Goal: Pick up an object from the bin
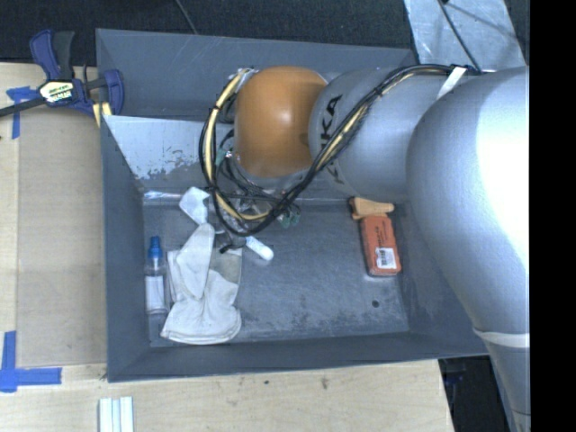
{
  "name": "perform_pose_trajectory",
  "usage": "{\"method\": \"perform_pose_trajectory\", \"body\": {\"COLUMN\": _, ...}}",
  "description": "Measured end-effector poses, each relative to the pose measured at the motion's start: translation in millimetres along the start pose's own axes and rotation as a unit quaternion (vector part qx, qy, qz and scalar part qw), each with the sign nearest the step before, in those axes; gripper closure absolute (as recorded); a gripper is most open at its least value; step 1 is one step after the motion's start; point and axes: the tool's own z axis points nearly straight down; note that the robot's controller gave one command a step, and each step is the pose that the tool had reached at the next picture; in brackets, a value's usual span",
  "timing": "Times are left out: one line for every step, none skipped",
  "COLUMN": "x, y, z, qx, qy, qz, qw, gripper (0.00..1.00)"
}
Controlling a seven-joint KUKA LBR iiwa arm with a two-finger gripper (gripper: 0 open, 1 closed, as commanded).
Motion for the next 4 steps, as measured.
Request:
{"method": "perform_pose_trajectory", "body": {"x": -0.3, "y": 0, "z": 0, "qx": 0.0, "qy": -0.0002, "qz": 0.0, "qw": 1.0, "gripper": 1.0}}
{"method": "perform_pose_trajectory", "body": {"x": 0.9, "y": 0, "z": -5, "qx": -0.001, "qy": 0.0026, "qz": 0.0, "qw": 1.0, "gripper": 1.0}}
{"method": "perform_pose_trajectory", "body": {"x": 1.9, "y": 1, "z": -25, "qx": -0.001, "qy": 0.0064, "qz": 0.0, "qw": 1.0, "gripper": 1.0}}
{"method": "perform_pose_trajectory", "body": {"x": -0.9, "y": 0, "z": -39, "qx": 0.0, "qy": 0.0016, "qz": 0.001, "qw": 1.0, "gripper": 1.0}}
